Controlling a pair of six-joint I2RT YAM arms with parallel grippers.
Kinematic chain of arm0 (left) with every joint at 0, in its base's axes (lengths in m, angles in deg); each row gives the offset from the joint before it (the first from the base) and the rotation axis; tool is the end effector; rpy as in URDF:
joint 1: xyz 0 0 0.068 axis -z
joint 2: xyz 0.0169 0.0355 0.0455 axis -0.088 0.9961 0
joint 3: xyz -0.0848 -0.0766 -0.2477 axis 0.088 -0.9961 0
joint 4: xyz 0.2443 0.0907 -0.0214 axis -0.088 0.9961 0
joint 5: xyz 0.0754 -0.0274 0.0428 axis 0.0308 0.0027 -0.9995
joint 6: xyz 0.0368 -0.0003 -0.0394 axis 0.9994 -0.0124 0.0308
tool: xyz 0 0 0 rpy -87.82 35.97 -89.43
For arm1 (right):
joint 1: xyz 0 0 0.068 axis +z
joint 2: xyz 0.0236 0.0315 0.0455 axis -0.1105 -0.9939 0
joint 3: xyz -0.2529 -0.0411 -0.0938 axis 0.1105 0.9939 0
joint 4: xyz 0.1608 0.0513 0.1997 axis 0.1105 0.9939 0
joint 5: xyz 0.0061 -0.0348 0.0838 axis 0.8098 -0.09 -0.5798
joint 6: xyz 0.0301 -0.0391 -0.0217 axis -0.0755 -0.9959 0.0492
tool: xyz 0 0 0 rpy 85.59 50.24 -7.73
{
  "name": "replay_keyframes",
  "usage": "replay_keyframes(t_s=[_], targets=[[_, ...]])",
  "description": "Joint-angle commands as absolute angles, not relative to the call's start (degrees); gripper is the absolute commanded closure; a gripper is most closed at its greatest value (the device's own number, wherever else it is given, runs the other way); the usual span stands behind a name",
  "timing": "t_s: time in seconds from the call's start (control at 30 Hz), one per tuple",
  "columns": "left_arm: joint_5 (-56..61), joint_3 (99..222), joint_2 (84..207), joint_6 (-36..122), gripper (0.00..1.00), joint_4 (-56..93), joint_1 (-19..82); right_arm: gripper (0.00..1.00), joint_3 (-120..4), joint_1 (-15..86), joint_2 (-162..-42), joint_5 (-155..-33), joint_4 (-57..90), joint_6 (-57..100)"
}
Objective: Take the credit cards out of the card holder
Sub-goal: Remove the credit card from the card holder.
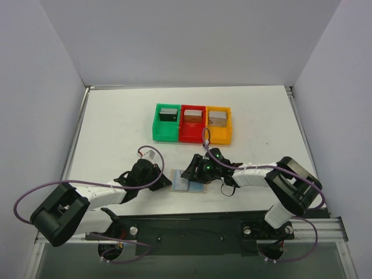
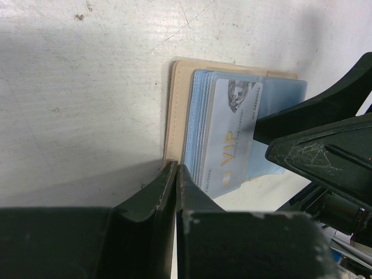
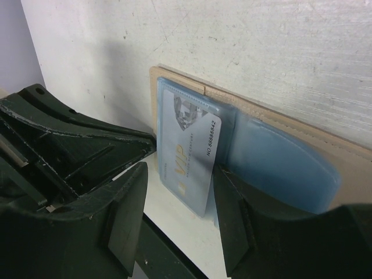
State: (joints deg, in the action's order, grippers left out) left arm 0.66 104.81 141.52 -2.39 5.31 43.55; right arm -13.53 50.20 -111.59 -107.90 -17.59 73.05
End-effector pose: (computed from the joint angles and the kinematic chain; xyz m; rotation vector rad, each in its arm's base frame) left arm 0.1614 -0.1335 0.1261 -0.3248 2.4506 -0.9389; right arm 0.2045 0.2145 0.1501 0.0182 2.3372 1.4051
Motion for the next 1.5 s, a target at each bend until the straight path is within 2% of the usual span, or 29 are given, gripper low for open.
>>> replay_keyframes(t_s=[0.0, 1.03, 1.47], targets=[[-0.04, 104.76, 141.67, -1.80, 0.90, 5.11, 43.28, 0.56, -12.82, 49.76, -111.86, -109.39, -21.70, 74.33], [0.13, 105.55, 143.34, -0.92, 0.98, 5.29, 43.37, 0.62, -8.78, 48.09, -117.04, -114.49, -38.49, 81.89], [0.13, 105.90, 143.43, -0.57, 0.99, 5.90, 43.37, 0.62, -7.37, 47.65, -115.38, -114.75, -41.75, 82.51]])
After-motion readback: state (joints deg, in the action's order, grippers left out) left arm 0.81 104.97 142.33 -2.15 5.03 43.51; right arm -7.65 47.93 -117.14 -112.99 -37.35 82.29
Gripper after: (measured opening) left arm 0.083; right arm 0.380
